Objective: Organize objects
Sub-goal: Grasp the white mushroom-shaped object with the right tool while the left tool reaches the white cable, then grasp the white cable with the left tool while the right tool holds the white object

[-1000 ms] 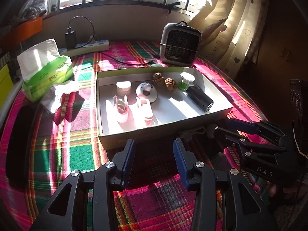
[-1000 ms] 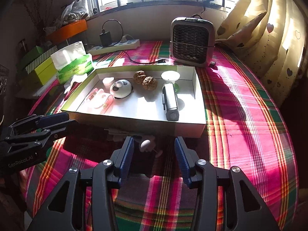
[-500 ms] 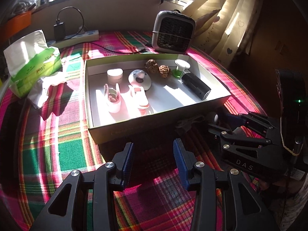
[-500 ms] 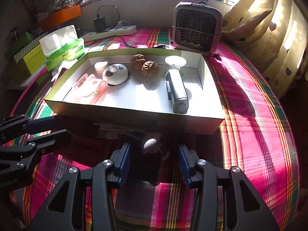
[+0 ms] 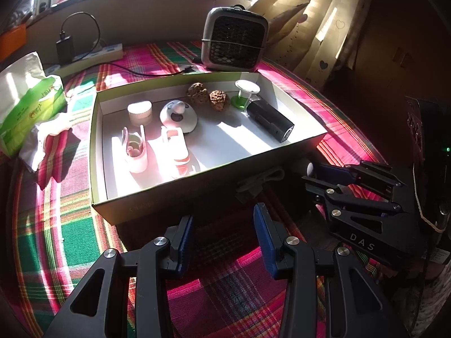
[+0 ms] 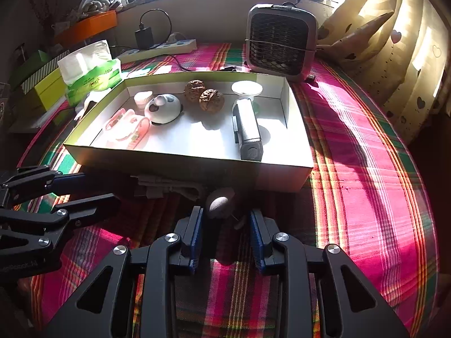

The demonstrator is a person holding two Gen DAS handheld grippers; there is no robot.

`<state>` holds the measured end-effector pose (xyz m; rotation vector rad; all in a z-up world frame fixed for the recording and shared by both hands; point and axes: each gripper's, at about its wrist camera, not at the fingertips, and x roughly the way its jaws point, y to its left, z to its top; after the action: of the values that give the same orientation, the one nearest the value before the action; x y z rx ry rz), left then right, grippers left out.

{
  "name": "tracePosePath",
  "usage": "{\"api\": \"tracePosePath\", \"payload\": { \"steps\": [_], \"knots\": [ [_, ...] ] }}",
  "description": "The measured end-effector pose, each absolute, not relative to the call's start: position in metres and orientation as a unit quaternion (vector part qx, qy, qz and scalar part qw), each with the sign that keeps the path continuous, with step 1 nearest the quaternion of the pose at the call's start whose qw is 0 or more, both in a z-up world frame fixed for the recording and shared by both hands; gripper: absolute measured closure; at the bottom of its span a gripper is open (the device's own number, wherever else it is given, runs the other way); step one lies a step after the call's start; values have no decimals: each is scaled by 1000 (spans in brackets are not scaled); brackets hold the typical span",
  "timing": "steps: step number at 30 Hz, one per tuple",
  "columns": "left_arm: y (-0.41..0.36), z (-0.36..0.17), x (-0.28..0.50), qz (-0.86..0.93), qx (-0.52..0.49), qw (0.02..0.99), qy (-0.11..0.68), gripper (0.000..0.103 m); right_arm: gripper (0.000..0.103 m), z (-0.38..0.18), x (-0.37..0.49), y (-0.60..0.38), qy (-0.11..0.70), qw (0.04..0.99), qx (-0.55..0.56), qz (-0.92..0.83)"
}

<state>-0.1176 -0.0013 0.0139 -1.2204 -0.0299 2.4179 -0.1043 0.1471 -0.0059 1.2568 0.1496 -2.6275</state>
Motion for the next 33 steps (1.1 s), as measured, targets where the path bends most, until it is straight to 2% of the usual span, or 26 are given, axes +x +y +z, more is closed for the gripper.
{"api": "tracePosePath", "payload": {
  "steps": [15, 30, 33],
  "knots": [
    [38, 11, -124, 868, -436, 236, 20, 64, 72, -5, -93, 192, 26, 95, 427, -899],
    [74, 13, -101, 846, -435, 307, 39, 64, 72, -4, -91, 214, 6, 93, 426, -900],
    [71, 14, -102, 855, -430, 284, 48, 64, 72, -4, -91, 214, 9, 94, 426, -900]
  ]
}}
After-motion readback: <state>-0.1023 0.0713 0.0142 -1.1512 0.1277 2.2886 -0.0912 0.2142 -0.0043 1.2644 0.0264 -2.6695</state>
